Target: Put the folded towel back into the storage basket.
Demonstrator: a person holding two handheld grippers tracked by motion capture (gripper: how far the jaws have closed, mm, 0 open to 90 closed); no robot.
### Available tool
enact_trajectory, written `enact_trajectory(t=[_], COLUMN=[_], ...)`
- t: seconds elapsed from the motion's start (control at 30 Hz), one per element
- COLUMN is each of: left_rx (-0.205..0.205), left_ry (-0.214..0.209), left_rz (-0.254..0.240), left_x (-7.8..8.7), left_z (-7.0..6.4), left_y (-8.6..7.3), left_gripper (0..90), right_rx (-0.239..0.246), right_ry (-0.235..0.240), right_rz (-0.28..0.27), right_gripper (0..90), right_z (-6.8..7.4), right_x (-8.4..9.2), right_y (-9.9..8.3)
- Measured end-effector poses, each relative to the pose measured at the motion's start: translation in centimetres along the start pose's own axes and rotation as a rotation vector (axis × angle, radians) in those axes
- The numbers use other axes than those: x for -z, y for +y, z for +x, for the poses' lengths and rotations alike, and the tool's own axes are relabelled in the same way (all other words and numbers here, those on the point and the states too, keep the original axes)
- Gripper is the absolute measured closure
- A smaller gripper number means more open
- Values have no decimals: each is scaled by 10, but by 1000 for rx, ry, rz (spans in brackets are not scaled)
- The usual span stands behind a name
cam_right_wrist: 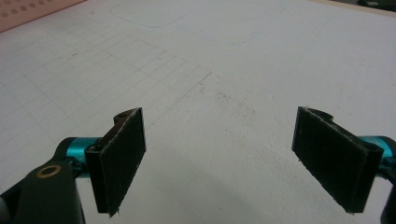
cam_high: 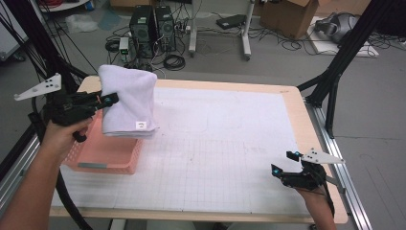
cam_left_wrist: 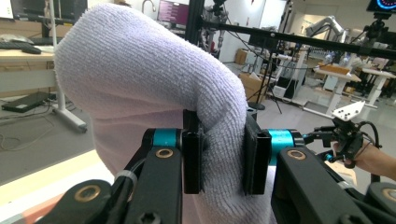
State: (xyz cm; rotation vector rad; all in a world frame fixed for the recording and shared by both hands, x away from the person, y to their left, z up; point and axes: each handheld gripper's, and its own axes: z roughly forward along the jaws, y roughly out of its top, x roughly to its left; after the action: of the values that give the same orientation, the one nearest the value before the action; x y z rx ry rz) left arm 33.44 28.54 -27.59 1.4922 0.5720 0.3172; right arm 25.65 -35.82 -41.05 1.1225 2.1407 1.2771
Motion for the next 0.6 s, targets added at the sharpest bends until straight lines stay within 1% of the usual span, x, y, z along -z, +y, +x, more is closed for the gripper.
enact_trajectory(t=[0.03, 0.07, 0.2, 0.23, 0.3, 0.33, 0.37, 0.4, 0.6], left_rx=[4, 4, 15, 13, 10, 14, 14, 17, 28], left_ry=[2, 2, 15, 18, 23, 32, 32, 39, 52], left_rz=[-14, -14, -47, -49, -47, -47, -47, -44, -45], left_x=[7, 7, 22, 25, 31, 38, 38, 43, 54], left_z=[3, 3, 8, 9, 11, 14, 14, 17, 25], left_y=[1, 1, 4, 5, 5, 4, 4, 2, -3], left_gripper=[737, 737, 737, 737, 737, 737, 737, 737, 736], right_rx=[-4, -3, 1, 11, 7, 7, 6, 8, 16], right_ry=[-2, -2, -2, -10, -14, -14, -14, -16, -20], right_rz=[1, 2, 3, 3, 3, 3, 4, 5, 6], right_gripper=[162, 162, 162, 162, 162, 162, 162, 162, 162], right_z=[0, 0, 0, 0, 0, 0, 0, 0, 2], right_x=[0, -1, -1, -1, 0, 0, 0, 0, -1], right_y=[0, 0, 1, 1, 1, 1, 1, 1, 2])
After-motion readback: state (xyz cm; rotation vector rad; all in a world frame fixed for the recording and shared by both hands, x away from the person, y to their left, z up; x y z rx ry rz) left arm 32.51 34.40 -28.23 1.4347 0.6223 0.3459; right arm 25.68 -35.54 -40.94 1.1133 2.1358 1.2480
